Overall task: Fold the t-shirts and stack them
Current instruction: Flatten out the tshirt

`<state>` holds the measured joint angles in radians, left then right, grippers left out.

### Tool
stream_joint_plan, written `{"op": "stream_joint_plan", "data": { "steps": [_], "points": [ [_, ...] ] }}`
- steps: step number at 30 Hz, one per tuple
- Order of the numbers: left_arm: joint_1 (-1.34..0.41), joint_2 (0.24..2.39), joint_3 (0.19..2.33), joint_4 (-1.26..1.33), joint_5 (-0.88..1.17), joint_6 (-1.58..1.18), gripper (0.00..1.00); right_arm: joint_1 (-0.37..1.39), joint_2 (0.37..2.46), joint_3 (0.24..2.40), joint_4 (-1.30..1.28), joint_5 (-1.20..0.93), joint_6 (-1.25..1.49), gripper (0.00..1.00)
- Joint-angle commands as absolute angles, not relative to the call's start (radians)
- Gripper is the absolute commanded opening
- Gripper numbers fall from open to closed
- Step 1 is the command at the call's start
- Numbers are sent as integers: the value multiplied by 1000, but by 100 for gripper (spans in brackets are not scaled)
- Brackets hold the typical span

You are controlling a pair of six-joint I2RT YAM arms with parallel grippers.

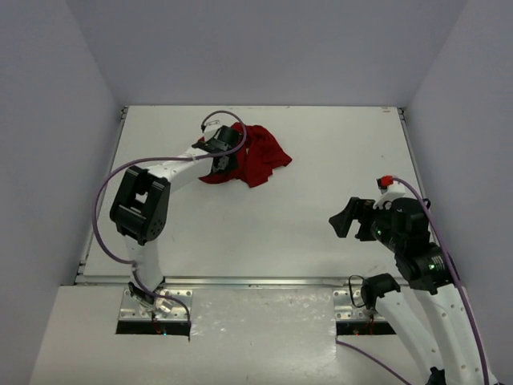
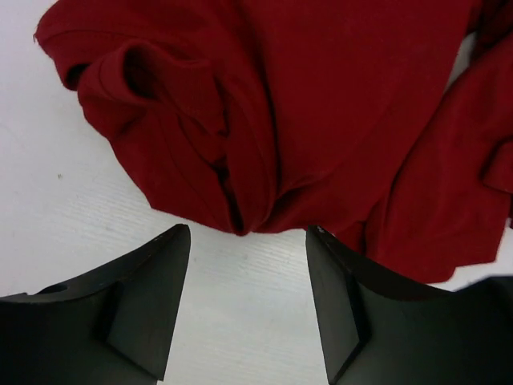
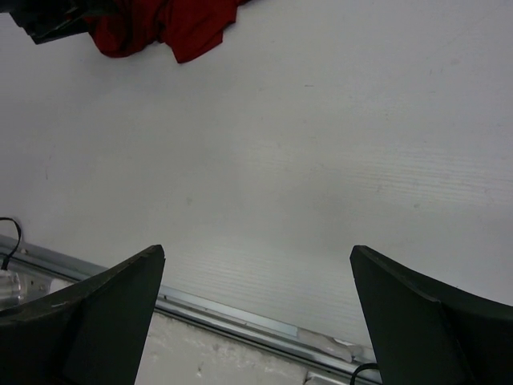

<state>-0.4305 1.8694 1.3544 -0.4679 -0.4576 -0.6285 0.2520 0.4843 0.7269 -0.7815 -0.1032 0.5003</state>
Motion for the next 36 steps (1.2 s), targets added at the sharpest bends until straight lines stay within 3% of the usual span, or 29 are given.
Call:
{"op": "stream_joint_plan", "data": {
  "steps": [1,4,10,12,15,20,24,26,28,33,36],
  "points": [
    [-426,1904,1428,-424,-517,-566,58,258,479,707,-721,-153,500,99],
    [-425,1963,1468,-440,-503,-557,56,259,488,689,-704,-187,503,99],
    [-420,2031,1451,-430,-496,-581,37,258,508,663,-667,-199,508,99],
    [-419,2026,1447,-434,-505,-583,17,258,515,660,-660,-219,508,99],
    [-407,1985,1407,-399,-500,-575,1,259,551,654,-620,-340,506,99],
    [-388,1907,1393,-419,-529,-584,0,264,690,580,-349,-477,578,99],
    [-414,1725,1347,-457,-555,-613,0,386,1063,593,-61,-364,608,99],
    [-426,1655,1303,-478,-581,-635,0,455,1228,715,-26,-290,575,99],
    [-425,1563,1252,-503,-615,-670,0,498,1464,812,-6,-218,523,94],
    [-422,1450,1197,-538,-635,-678,0,537,1907,1201,-95,-111,425,66],
    [-422,1410,1160,-531,-614,-670,1,574,2034,1333,-121,-39,384,64]
  ]
}}
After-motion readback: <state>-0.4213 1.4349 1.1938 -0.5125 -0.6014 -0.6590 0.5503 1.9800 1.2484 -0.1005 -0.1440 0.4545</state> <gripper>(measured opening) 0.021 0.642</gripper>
